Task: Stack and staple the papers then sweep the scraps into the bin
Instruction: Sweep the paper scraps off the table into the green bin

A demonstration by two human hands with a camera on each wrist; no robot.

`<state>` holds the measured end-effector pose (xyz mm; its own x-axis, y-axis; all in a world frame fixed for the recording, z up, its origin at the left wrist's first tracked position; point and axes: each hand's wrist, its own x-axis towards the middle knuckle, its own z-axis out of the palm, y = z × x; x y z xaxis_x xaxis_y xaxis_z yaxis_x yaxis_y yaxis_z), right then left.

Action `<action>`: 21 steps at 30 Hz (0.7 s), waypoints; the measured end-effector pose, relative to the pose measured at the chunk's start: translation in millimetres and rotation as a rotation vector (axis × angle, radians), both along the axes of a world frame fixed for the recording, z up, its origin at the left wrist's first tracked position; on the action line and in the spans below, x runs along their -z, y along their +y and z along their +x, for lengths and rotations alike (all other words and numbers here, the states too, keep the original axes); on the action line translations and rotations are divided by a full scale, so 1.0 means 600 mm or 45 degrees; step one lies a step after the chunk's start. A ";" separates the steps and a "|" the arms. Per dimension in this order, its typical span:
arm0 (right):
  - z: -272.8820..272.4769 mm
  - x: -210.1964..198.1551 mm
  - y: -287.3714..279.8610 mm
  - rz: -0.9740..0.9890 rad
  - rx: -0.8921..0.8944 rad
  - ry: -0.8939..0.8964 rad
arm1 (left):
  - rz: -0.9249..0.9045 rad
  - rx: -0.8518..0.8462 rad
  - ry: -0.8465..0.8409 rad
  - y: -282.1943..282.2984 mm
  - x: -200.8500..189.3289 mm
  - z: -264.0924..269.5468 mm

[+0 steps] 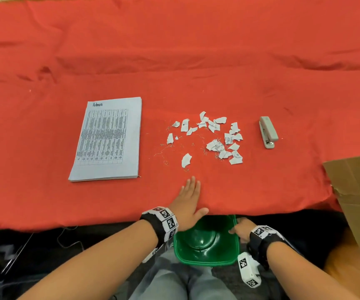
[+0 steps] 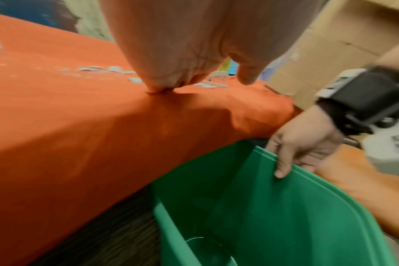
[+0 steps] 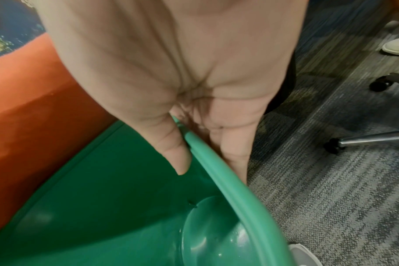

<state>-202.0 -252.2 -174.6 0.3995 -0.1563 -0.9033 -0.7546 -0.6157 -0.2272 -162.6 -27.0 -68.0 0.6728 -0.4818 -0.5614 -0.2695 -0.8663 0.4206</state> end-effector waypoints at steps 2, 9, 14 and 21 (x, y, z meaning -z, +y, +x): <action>-0.001 -0.001 -0.002 -0.020 0.000 -0.017 | -0.034 -0.003 -0.054 0.012 -0.006 0.009; -0.003 0.001 -0.001 -0.017 0.135 -0.036 | 0.236 -0.577 -0.139 0.101 0.022 0.098; -0.014 0.033 -0.012 0.048 0.217 0.000 | 0.145 -0.143 -0.104 0.051 0.024 0.040; -0.018 0.002 -0.002 0.072 0.233 -0.030 | -0.070 0.087 -0.069 0.043 -0.009 0.041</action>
